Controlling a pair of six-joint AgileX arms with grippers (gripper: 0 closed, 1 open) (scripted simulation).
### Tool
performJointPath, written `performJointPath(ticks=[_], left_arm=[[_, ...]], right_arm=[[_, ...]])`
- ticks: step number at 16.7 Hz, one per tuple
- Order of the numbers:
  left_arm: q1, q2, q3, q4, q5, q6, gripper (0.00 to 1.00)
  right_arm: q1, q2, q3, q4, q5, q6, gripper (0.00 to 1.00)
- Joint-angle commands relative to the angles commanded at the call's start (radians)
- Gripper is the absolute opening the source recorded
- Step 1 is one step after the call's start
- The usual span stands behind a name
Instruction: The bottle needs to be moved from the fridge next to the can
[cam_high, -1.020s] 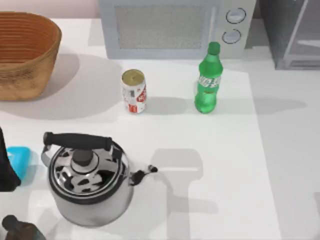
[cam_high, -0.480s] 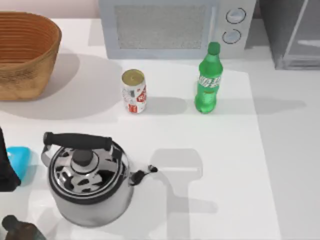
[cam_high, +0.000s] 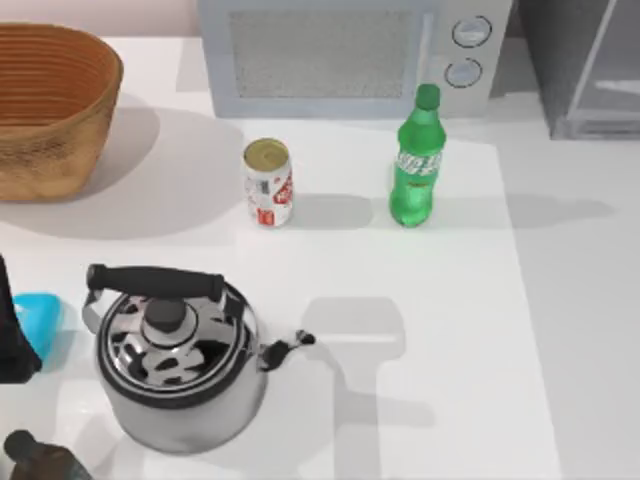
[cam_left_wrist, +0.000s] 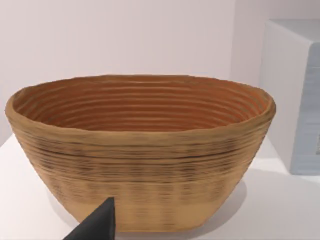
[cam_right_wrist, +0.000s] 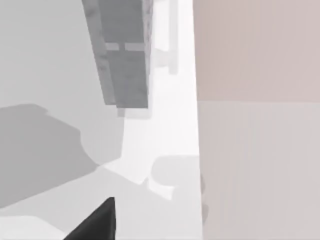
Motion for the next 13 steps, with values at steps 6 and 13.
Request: performJointPath(ticks=[6, 13], left_arm=[[0.000, 0.000, 0.000, 0.000, 0.000, 0.000, 1.00], [0.000, 0.000, 0.000, 0.000, 0.000, 0.000, 1.00]], right_arm=[[0.029, 0.000, -0.004, 0.029, 0.006, 0.033, 1.00], [0.288, 0.015, -0.010, 0.373, 0.067, 0.449, 1.00]])
